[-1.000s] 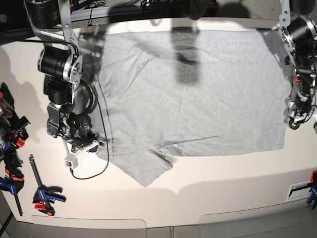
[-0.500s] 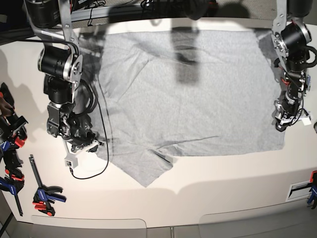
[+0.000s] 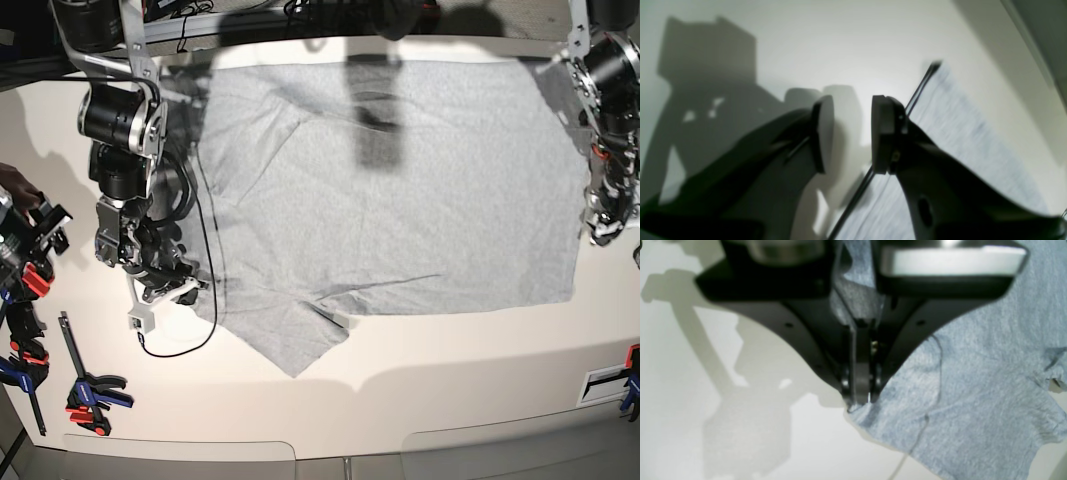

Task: Fold the T-shirt properly
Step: 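Move the left gripper along the opposite side and grasp the side edge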

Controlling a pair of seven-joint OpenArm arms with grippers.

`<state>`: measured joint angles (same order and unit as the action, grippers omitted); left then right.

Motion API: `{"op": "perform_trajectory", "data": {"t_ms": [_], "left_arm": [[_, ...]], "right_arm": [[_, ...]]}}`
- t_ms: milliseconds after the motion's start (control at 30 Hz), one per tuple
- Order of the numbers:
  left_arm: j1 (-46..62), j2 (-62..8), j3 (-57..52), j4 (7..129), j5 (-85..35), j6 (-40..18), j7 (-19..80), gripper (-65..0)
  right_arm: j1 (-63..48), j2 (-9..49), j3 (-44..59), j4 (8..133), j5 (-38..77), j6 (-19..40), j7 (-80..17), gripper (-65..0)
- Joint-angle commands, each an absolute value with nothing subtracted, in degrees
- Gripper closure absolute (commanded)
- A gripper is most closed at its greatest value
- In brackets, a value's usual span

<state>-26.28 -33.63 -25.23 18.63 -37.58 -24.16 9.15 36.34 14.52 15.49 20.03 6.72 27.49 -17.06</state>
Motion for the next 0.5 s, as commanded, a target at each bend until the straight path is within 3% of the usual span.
{"op": "perform_trajectory", "data": {"t_ms": [0,467], "left_arm": [[-27.38,-34.09,-25.39,19.35,-37.98,-24.32,8.82,-17.6],[-28.80,-29.45,-25.39,19.35,-37.65,-23.97,7.14,-17.0]], "right_arm": [[36.32,15.09,15.35,19.75,4.47,26.70,-21.32,0.0],[36.32,15.25,15.35,19.77,4.47,29.23,-20.47,0.0]]}}
